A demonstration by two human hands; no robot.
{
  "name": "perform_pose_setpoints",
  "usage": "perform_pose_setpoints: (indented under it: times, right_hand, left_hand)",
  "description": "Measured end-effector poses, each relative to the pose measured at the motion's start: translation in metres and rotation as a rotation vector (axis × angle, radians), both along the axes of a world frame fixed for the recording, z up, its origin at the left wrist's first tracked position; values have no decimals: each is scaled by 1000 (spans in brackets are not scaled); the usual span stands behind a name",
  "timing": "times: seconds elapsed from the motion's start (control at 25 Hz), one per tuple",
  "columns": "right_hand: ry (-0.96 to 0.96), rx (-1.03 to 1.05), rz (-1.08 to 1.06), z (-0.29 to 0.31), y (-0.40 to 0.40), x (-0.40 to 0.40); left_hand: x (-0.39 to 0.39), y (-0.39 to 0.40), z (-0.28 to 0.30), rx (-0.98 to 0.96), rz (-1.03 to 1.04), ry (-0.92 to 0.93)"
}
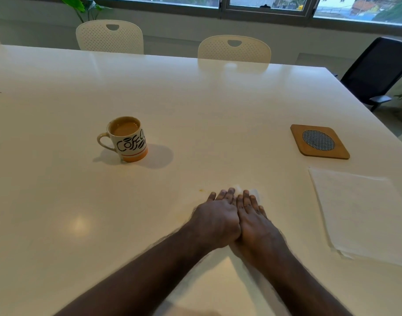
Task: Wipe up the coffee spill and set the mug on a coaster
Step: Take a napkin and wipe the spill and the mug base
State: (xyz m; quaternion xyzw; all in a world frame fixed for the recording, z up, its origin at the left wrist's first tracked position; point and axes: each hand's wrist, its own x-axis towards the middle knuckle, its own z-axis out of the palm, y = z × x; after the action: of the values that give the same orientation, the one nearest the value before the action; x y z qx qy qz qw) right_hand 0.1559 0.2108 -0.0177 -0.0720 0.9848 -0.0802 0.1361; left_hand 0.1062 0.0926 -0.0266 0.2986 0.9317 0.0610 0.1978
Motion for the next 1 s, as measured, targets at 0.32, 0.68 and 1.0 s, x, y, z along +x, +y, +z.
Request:
perform_pose_setpoints:
  times: [0.32,0.68,1.0]
  right_hand:
    - [116,-93,110,-22,-31,-53]
    - [94,-117,265,-4,-84,-29]
    - [-53,-69,265,10,-61,29]
  left_hand:
    - [-38,-38,10,-1,119,16]
    - [8,-99,16,-70,252,11]
    - [60,-65,28,-202,212,-76]
